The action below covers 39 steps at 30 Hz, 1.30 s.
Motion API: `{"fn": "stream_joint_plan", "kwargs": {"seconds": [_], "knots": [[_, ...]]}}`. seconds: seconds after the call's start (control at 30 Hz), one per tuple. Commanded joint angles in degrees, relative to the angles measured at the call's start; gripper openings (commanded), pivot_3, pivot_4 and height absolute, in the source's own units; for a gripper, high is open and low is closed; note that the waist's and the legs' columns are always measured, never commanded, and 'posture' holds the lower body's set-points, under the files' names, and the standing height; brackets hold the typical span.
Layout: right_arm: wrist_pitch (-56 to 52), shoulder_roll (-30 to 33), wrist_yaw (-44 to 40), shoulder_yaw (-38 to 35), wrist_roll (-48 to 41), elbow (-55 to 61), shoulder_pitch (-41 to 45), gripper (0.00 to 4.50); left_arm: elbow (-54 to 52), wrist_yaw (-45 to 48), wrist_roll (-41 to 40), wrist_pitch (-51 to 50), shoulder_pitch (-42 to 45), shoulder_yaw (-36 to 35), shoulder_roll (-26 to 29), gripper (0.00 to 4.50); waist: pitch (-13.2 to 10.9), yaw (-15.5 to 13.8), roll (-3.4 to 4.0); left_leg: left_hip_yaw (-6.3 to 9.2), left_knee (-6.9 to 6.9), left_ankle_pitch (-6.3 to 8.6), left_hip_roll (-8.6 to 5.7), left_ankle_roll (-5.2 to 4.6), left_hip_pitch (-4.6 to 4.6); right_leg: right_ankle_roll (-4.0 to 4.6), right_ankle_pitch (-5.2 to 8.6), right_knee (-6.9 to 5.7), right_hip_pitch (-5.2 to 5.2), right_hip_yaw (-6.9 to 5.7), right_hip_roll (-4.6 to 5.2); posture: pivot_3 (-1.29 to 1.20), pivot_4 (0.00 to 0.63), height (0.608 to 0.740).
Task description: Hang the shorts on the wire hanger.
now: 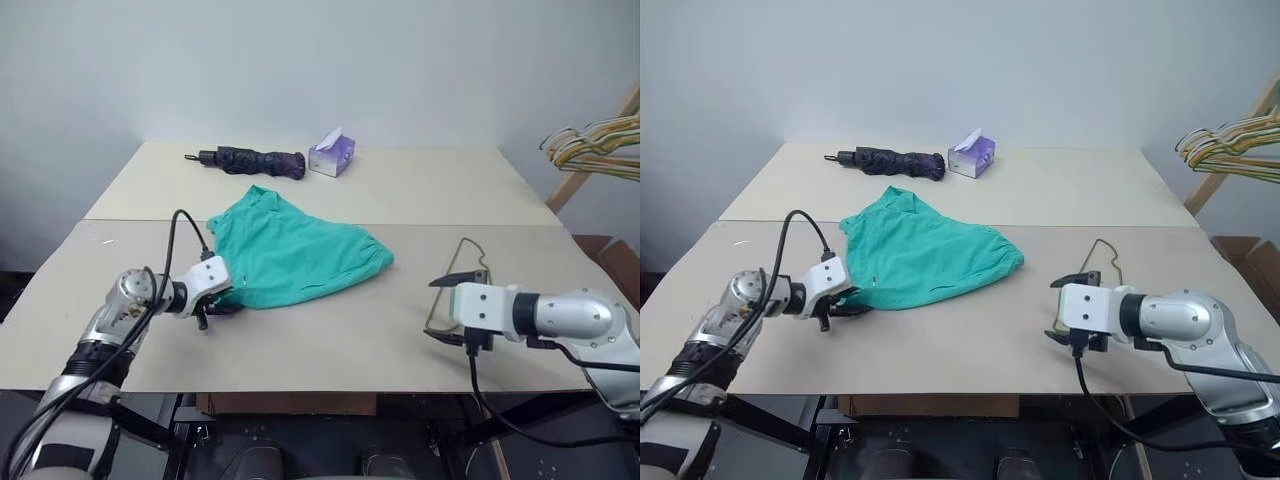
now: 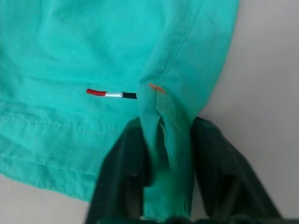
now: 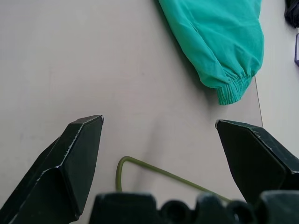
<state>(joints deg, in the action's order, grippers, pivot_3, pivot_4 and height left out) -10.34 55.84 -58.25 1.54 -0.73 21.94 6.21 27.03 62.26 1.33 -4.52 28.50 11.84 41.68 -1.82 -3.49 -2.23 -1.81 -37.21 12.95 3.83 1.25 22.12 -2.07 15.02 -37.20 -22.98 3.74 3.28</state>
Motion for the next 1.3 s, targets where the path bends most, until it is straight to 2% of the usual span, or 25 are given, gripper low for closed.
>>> {"fn": "stream_joint_plan", "kwargs": {"seconds": [0.03, 0.07, 0.23, 0.37, 0.47, 0.6, 0.77, 1.03, 1.13, 1.3], "knots": [[0.0, -0.1, 0.9, -0.3, 0.5, 1.0, 1.5, 4.5, 1.0, -0.9, 0.9, 2.1, 1.0, -0.6, 0.0, 0.25, 0.0, 0.0, 0.0, 0.0, 0.0, 0.0, 0.0, 0.0, 0.0, 0.0, 0.0, 0.0, 0.0, 0.0, 0.0, 0.09, 0.0, 0.74], [0.1, -0.3, 1.0, 0.1, 0.8, 0.9, 1.7, 4.5, 1.1, -0.8, 1.0, 2.8, 0.9, -0.7, 0.2, 0.05, 0.0, 0.1, 0.0, 0.0, 0.0, 0.0, 0.0, 0.0, 0.0, 0.0, 0.0, 0.0, 0.0, 0.0, 0.0, 0.09, 0.0, 0.74], [-0.1, -3.5, 3.9, 4.7, 5.5, -1.3, 6.3, 4.5, -1.0, 0.2, 1.2, 6.2, -0.8, -1.2, 2.2, 0.05, 0.0, 0.7, -0.01, 0.0, 0.0, 0.0, 0.02, 0.0, -0.01, 0.01, -0.01, -0.01, -0.01, 0.0, -0.02, 0.08, 0.0, 0.74], [3.6, -9.8, 10.0, 11.8, 14.4, -9.2, 14.1, 4.5, -9.6, 4.7, -2.3, 4.8, -5.3, -3.3, 6.4, 0.05, 0.0, 1.9, -0.01, -0.01, 0.01, 0.0, 0.03, 0.0, 0.03, 0.01, 0.0, -0.03, -0.08, 0.02, -0.02, 0.08, 0.0, 0.74], [10.8, -12.3, 14.4, 16.1, 20.7, -17.0, 18.5, 4.5, -16.0, 6.5, -5.5, 1.5, -8.3, -6.2, 9.0, 0.05, 0.0, 2.1, -0.01, 0.0, 0.01, 0.0, 0.03, 0.0, 0.11, 0.01, 0.0, -0.06, -0.13, 0.01, -0.01, 0.09, 0.0, 0.74], [23.4, -13.5, 24.7, 22.2, 31.5, -30.7, 24.1, 4.5, -21.0, 7.1, -7.4, -1.1, -11.2, -8.8, 11.9, 0.05, 0.0, 2.1, 0.0, -0.01, 0.01, 0.0, 0.02, 0.0, 0.11, 0.01, 0.0, -0.06, -0.14, 0.01, 0.02, 0.11, 0.0, 0.74], [31.4, -17.5, 33.2, 25.2, 36.8, -42.1, 29.3, 4.5, -24.4, 7.7, -8.5, -3.3, -13.2, -10.0, 13.6, 0.05, 0.0, 2.4, 0.0, -0.01, 0.04, 0.0, 0.03, 0.0, 0.09, 0.01, 0.0, -0.07, -0.15, 0.01, 0.01, 0.13, 0.0, 0.74], [36.5, -22.5, 38.1, 28.4, 40.7, -53.7, 34.3, 4.5, -27.4, 7.2, -9.4, -5.9, -14.3, -10.7, 13.9, 0.05, 0.0, 2.7, 0.0, 0.0, 0.06, 0.0, 0.02, 0.0, 0.07, 0.02, -0.01, -0.09, -0.13, 0.03, 0.01, 0.14, 0.0, 0.74], [37.1, -23.6, 40.2, 28.4, 41.5, -56.4, 35.2, 3.86, -27.7, 7.4, -9.4, -6.2, -14.5, -10.9, 14.3, 0.0, 0.0, 2.7, 0.0, 0.0, 0.07, 0.0, 0.02, 0.0, 0.07, 0.02, -0.01, -0.11, -0.14, 0.03, 0.01, 0.14, 0.0, 0.74], [37.3, -23.5, 40.7, 28.2, 41.8, -57.8, 35.0, 2.12, -27.7, 7.4, -9.2, -6.4, -14.5, -11.0, 14.7, 0.0, 0.0, 2.8, 0.0, 0.0, 0.07, 0.0, 0.02, 0.0, 0.07, 0.02, -0.01, -0.12, -0.14, 0.04, 0.01, 0.14, 0.0, 0.74]]}}
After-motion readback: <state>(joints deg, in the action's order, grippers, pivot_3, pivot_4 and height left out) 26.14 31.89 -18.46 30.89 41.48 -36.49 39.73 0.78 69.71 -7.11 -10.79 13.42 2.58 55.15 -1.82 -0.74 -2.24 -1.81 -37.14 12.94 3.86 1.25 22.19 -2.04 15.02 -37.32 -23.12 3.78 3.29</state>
